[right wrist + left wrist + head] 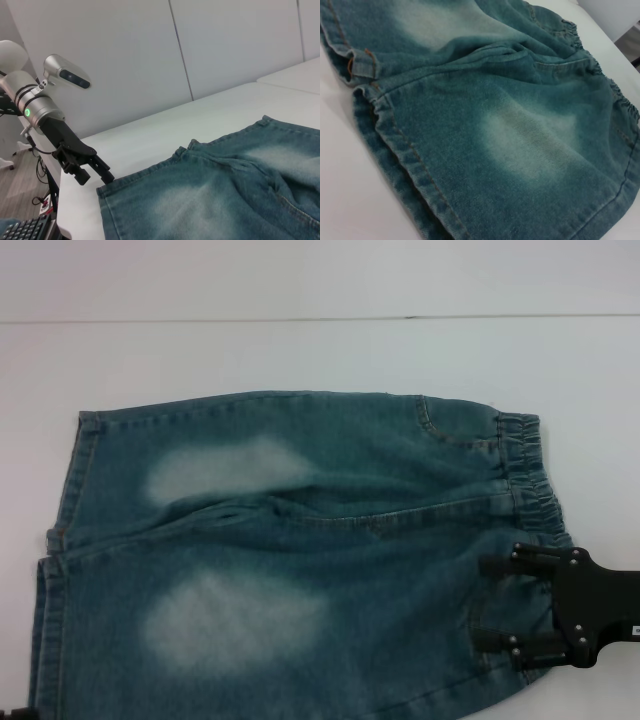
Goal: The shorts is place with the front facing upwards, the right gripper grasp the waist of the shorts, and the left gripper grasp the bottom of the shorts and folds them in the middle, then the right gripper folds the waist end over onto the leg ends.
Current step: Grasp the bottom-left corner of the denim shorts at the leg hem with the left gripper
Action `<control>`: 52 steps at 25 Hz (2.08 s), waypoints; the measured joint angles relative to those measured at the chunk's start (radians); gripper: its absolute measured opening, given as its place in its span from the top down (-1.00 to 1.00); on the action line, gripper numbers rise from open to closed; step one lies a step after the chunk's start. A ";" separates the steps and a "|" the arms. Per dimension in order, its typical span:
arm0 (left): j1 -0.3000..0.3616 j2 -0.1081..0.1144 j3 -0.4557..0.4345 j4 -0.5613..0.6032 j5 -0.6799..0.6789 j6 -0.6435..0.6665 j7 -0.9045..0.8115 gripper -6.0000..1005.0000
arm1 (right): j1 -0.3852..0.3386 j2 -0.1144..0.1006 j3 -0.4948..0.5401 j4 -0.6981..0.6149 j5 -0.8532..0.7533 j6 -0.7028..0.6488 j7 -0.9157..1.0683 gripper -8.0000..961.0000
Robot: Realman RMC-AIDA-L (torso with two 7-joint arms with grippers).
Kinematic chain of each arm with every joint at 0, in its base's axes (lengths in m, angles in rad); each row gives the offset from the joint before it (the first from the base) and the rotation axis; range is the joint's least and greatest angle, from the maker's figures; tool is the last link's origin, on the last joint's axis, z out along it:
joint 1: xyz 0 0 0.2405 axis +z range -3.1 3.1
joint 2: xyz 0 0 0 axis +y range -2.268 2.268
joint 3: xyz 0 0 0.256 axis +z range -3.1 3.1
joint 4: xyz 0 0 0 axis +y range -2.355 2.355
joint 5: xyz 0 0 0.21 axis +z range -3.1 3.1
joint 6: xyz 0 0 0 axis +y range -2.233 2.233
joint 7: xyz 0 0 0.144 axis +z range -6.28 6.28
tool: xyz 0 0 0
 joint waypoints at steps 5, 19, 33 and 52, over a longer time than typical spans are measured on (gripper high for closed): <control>0.003 0.002 -0.011 0.015 0.000 -0.002 -0.005 -0.77 | 0.000 0.000 0.000 0.000 0.000 -0.002 0.000 -0.91; 0.003 -0.008 -0.002 0.038 0.029 -0.012 -0.020 -0.75 | -0.001 0.000 -0.007 0.000 0.000 -0.008 0.000 -0.90; -0.020 -0.011 -0.001 0.034 0.049 0.026 -0.026 -0.75 | -0.002 0.000 -0.009 0.000 0.000 -0.008 0.000 -0.89; -0.028 -0.012 -0.001 0.034 0.076 0.011 -0.041 -0.74 | -0.003 0.000 -0.011 0.000 -0.002 -0.008 0.006 -0.89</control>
